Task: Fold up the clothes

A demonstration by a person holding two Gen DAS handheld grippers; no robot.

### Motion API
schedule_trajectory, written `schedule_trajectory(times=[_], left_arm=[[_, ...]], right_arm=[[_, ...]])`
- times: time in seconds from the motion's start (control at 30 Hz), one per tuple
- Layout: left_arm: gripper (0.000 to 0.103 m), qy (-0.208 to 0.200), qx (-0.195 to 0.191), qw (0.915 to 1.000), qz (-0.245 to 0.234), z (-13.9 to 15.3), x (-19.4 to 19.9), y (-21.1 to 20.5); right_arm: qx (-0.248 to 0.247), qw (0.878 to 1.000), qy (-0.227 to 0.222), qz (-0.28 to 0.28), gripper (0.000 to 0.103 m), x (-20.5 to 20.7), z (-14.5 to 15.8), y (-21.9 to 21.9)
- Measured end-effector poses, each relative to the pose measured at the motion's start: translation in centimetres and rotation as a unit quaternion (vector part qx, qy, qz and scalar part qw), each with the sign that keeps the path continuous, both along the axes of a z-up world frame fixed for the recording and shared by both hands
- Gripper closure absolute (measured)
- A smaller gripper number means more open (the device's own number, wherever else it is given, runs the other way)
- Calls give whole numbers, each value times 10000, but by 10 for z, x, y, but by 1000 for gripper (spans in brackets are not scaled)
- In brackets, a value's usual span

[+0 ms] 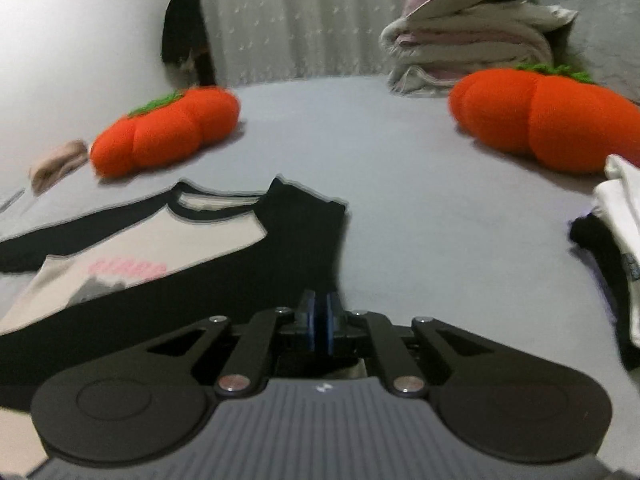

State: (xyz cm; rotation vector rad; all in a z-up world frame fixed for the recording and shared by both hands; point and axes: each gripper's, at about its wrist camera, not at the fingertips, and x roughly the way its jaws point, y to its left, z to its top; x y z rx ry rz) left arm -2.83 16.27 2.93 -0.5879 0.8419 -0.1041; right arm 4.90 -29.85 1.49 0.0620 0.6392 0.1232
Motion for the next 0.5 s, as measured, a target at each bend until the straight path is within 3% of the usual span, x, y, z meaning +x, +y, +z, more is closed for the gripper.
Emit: schedule_trajectory(times=[0.07,0.33,0.4,0.5], left_arm=[[97,11,-10,10000,7,0,1,1],[97,-35,-123,9999,-83,3,2,7],[97,-49,-89,9998,-154,4,3,5],[96,-16,-52,9998,-214,2,6,3]], right_arm=[[-320,9992,199,-111,101,4,-14,5],[-117,9988,183,-446,99,-4,-8,7],[12,9990,206,-384,85,-9,-2,13],[-128,9993,317,-135,83,-16,0,32]])
